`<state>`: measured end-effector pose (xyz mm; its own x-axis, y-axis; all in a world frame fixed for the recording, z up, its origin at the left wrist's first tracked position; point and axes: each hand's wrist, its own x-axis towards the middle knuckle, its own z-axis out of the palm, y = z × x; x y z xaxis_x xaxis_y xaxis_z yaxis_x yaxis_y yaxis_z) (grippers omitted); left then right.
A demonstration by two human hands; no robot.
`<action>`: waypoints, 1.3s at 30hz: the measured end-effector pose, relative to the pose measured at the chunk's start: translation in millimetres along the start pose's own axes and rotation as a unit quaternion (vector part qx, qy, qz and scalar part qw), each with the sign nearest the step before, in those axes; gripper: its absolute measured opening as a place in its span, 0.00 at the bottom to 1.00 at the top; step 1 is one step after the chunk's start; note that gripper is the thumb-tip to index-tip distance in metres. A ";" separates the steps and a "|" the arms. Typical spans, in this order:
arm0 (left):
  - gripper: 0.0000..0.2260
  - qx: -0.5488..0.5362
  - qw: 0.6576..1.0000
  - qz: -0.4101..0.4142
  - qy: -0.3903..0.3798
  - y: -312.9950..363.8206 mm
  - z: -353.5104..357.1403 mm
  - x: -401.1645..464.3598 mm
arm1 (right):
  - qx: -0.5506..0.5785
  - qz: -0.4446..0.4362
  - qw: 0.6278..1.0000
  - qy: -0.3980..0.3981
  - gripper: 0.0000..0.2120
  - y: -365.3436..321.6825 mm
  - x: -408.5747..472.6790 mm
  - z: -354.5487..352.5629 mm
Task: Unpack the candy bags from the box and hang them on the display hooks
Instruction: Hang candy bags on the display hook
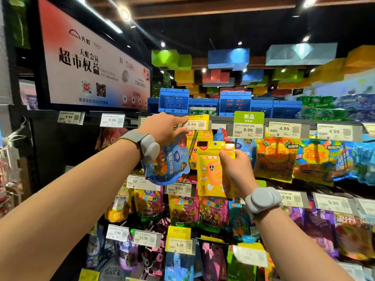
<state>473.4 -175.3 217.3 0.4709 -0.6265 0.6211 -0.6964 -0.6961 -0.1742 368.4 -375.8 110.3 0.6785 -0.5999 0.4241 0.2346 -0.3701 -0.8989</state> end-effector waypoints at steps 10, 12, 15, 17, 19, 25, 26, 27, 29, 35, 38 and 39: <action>0.20 -0.127 0.988 0.011 -0.089 -8.8 -9.1 16.8 | -0.010 -0.050 0.999 -0.001 0.13 -5.3 15.8 26.3; 0.19 -0.131 0.987 0.014 -0.094 -8.6 -10.8 18.7 | 0.006 -0.053 0.999 -0.007 0.17 -5.9 22.0 33.0; 0.19 -0.127 0.987 0.014 -0.095 -8.4 -11.7 21.9 | 0.027 -0.065 0.997 -0.021 0.18 -7.9 31.7 40.1; 0.19 -0.129 0.987 0.014 -0.094 -7.6 -11.6 21.5 | 0.037 -0.067 0.997 -0.021 0.18 -11.1 34.6 43.4; 0.18 -0.135 0.986 0.014 -0.093 -7.3 -11.0 20.8 | 0.035 -0.064 0.997 -0.021 0.18 -10.0 38.7 48.0; 0.19 -0.140 0.985 0.010 -0.099 -6.9 -11.3 18.6 | 0.017 -0.064 0.998 -0.010 0.09 -6.7 48.7 57.1; 0.19 -0.141 0.985 0.009 -0.100 -7.3 -11.4 17.9 | 0.020 -0.067 0.998 -0.010 0.10 -5.6 51.2 58.2; 0.19 -0.141 0.985 0.008 -0.102 -7.2 -11.1 17.5 | 0.024 -0.068 0.997 -0.010 0.10 -5.3 52.6 58.4; 0.19 -0.142 0.984 0.006 -0.105 -7.6 -10.7 17.5 | 0.027 -0.072 0.997 -0.009 0.10 -5.5 54.7 59.8; 0.19 -0.154 0.982 0.001 -0.112 -6.8 -11.8 17.8 | 0.034 -0.074 0.997 -0.015 0.08 -0.9 56.5 65.5; 0.18 -0.161 0.981 -0.003 -0.112 -7.8 -10.7 17.4 | 0.020 -0.068 0.997 -0.005 0.08 5.3 62.3 67.7; 0.18 -0.163 0.980 -0.005 -0.113 -7.6 -10.3 17.5 | 0.013 -0.068 0.998 -0.004 0.09 7.0 64.9 68.0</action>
<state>481.4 -177.4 237.3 0.5611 -0.7068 0.4308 -0.8095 -0.5772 0.1074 461.4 -369.1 124.0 0.6441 -0.5399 0.5419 0.3424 -0.4300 -0.8354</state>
